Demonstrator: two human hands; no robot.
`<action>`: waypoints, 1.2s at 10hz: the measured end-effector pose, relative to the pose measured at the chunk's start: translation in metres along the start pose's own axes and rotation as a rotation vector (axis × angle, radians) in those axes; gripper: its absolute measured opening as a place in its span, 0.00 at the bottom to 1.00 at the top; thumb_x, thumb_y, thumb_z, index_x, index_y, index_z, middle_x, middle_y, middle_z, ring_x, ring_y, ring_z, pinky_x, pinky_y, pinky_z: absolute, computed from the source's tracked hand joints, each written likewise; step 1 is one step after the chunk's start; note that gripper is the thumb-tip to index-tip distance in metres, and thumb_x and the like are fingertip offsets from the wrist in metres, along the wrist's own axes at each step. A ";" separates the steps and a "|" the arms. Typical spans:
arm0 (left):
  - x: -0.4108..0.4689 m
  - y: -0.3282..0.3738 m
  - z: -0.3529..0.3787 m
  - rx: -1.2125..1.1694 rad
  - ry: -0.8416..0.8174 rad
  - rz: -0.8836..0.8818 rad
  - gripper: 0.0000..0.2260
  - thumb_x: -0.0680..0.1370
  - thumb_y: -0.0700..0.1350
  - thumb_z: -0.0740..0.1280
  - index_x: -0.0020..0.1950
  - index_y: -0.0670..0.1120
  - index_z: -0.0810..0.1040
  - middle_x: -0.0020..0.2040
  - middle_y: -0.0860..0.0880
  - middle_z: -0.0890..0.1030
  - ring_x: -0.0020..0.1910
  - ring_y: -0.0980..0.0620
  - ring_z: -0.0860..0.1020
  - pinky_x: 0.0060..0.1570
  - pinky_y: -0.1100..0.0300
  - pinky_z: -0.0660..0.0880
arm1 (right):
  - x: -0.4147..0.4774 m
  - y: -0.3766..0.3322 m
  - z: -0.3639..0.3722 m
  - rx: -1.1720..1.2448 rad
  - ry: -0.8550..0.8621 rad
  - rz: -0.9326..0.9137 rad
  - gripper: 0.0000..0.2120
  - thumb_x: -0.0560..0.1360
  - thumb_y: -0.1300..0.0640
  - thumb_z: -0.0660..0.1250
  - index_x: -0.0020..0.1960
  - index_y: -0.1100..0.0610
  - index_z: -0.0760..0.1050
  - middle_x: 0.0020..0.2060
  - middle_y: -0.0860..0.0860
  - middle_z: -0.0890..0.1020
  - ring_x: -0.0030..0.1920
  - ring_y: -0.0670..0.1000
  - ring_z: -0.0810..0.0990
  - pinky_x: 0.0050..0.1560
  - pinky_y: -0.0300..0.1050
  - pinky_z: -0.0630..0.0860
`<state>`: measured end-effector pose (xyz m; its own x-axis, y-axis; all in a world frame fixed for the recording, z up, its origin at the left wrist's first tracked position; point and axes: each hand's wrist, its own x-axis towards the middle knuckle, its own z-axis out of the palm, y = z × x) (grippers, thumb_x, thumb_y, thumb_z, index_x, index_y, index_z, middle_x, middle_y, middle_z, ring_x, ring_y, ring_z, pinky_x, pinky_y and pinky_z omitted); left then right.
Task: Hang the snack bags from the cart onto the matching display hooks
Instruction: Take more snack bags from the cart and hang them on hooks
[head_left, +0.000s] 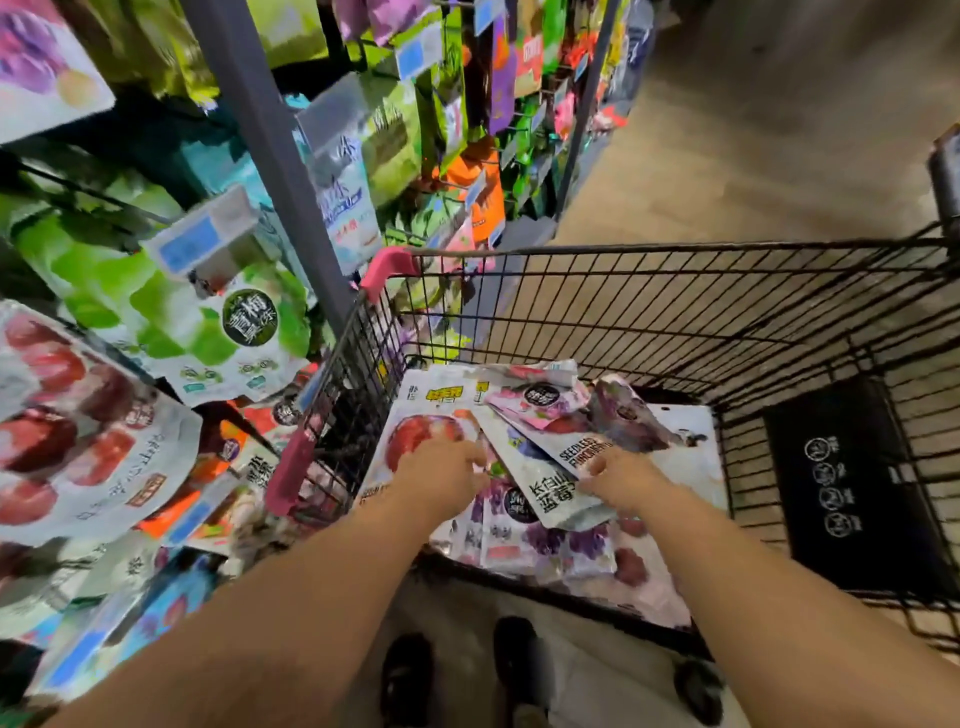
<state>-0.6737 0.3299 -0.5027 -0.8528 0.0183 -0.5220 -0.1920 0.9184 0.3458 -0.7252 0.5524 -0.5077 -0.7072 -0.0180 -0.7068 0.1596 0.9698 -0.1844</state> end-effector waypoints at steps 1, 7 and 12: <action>0.013 0.007 0.007 -0.001 -0.111 -0.033 0.13 0.79 0.55 0.64 0.62 0.56 0.76 0.63 0.51 0.76 0.58 0.47 0.75 0.58 0.53 0.73 | 0.023 0.014 0.012 0.073 -0.053 0.024 0.21 0.78 0.48 0.65 0.61 0.63 0.71 0.58 0.59 0.77 0.59 0.56 0.76 0.50 0.42 0.70; 0.088 0.033 0.028 -0.104 -0.136 -0.123 0.14 0.79 0.56 0.63 0.64 0.57 0.74 0.61 0.52 0.79 0.56 0.49 0.77 0.50 0.57 0.74 | 0.102 0.063 -0.016 0.283 0.711 0.158 0.17 0.70 0.57 0.72 0.56 0.61 0.73 0.55 0.61 0.75 0.58 0.63 0.74 0.57 0.54 0.73; 0.091 0.035 0.041 -0.387 -0.127 -0.097 0.16 0.76 0.53 0.70 0.63 0.54 0.76 0.51 0.57 0.79 0.45 0.59 0.77 0.40 0.69 0.70 | 0.114 0.067 -0.038 0.674 0.491 0.016 0.20 0.81 0.49 0.59 0.33 0.55 0.64 0.30 0.53 0.70 0.35 0.55 0.67 0.36 0.48 0.63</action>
<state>-0.7377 0.3800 -0.5698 -0.7595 0.0099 -0.6504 -0.4576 0.7026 0.5449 -0.8213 0.6244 -0.5745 -0.8963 0.2544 -0.3632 0.4399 0.6130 -0.6562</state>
